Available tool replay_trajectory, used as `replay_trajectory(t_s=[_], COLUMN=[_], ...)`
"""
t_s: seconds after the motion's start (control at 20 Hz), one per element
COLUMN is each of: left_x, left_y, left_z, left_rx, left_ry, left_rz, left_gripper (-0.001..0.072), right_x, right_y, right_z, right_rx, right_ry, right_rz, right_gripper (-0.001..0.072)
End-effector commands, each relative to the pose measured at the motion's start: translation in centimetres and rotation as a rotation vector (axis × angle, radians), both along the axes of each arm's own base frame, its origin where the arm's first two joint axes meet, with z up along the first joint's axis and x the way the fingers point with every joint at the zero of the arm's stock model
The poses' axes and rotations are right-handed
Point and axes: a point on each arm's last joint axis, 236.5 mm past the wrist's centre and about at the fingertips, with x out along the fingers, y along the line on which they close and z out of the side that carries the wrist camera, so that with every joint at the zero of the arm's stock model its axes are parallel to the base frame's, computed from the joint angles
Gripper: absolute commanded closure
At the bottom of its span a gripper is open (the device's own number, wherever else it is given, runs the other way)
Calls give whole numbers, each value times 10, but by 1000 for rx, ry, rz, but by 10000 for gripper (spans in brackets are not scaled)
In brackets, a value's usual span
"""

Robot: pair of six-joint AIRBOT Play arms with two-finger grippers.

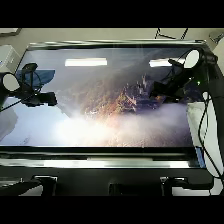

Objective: Fold the clothes and pants, and hang the long-sleeved shirts on hangers.

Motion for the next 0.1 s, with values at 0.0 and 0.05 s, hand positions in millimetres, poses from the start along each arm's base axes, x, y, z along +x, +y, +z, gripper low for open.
replay_trajectory(t_s=[0.0, 0.05], left_x=[0, 0], left_y=[0, 0], left_z=[0, 0], left_rx=[0, 0], left_ry=[0, 0], left_rz=[0, 0], left_gripper=[-1, -1], right_x=[-1, -1], right_y=[0, 0], right_z=[0, 0], right_rx=[-1, -1], right_ry=[5, 5], right_rz=[2, 2], right_gripper=[30, 30])
